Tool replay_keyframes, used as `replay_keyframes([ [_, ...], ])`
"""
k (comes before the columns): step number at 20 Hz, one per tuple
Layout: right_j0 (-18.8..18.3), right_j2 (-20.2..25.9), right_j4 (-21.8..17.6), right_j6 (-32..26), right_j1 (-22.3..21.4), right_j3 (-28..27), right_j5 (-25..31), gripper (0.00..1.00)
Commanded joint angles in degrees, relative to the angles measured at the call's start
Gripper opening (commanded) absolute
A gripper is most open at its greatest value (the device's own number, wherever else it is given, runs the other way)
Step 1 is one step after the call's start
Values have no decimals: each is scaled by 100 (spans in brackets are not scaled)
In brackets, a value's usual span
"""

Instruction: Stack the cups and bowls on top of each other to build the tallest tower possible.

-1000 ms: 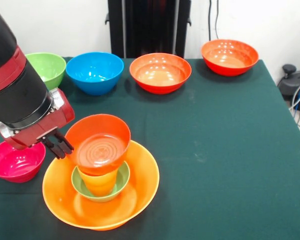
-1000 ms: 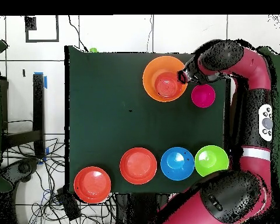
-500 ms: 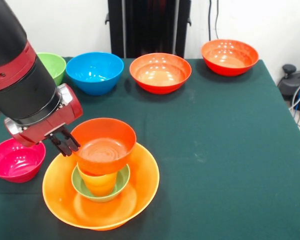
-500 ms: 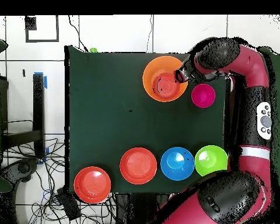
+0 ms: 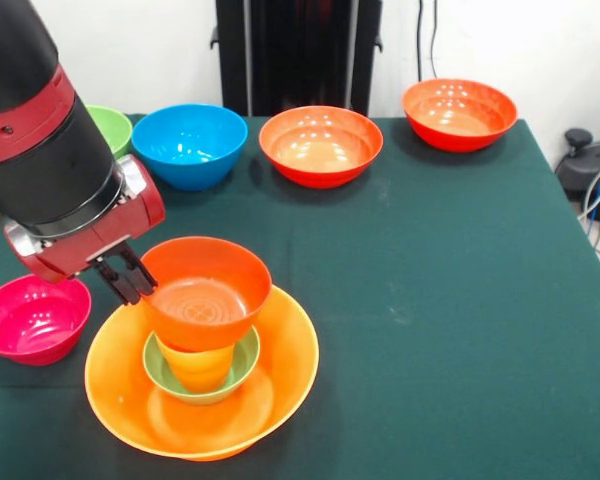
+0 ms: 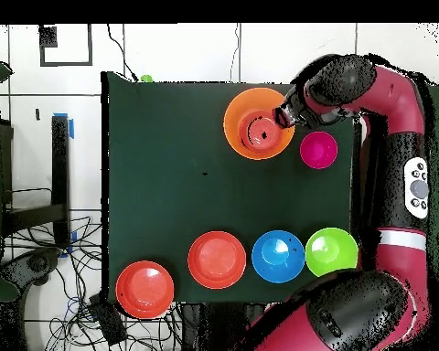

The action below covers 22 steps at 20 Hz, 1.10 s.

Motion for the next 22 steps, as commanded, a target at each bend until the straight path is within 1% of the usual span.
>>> replay_keyframes([
  [1,287,-369,-299,-521,-143,-56,-50,0],
  [4,367,-333,-380,-650,-19,-369,117,0],
  [9,356,-318,-394,-758,152,-530,117,0],
  [13,280,-341,-307,-742,149,-423,94,0],
  [17,322,-294,-269,-698,285,-531,106,0],
  [22,175,-384,-168,-622,221,-175,-4,0],
])
